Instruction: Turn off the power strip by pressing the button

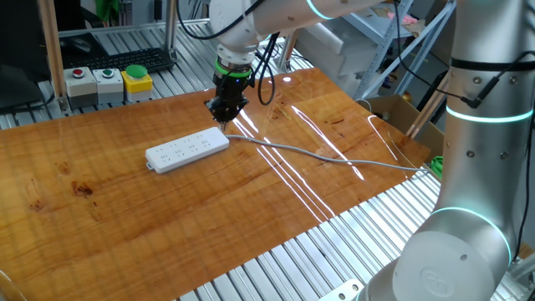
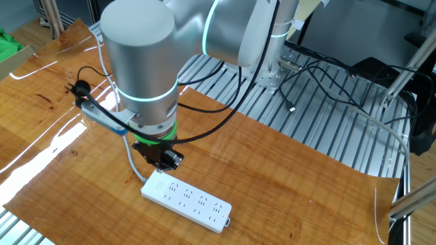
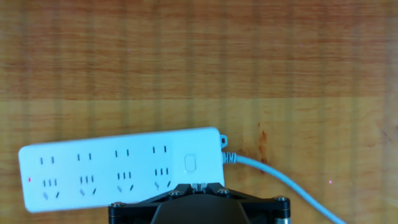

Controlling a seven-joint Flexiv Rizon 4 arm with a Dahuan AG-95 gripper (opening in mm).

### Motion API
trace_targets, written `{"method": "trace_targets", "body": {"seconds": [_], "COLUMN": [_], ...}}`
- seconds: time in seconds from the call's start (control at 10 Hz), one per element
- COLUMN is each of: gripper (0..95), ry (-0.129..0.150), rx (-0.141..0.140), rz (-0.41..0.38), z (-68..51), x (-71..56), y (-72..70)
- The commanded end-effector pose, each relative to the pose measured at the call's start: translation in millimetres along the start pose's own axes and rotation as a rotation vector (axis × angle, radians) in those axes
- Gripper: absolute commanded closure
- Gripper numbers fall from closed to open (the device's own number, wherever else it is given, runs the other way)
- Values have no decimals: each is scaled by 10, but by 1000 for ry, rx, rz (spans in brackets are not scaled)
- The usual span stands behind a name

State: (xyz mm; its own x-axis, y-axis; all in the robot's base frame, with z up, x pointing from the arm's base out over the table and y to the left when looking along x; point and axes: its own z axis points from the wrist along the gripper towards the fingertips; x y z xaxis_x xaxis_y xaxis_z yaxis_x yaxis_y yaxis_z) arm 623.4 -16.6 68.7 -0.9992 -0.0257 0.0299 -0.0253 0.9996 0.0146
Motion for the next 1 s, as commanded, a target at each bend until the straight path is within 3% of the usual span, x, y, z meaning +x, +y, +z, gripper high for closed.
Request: {"method": "trace_targets", "body": {"seconds": [0.1,1.0], "gripper": [950,950], "ry": [1,-10], "rx": [-1,-2], "rz": [-3,1], "z": [48,287], "x": [-21,-39], "y": [-17,-32]}}
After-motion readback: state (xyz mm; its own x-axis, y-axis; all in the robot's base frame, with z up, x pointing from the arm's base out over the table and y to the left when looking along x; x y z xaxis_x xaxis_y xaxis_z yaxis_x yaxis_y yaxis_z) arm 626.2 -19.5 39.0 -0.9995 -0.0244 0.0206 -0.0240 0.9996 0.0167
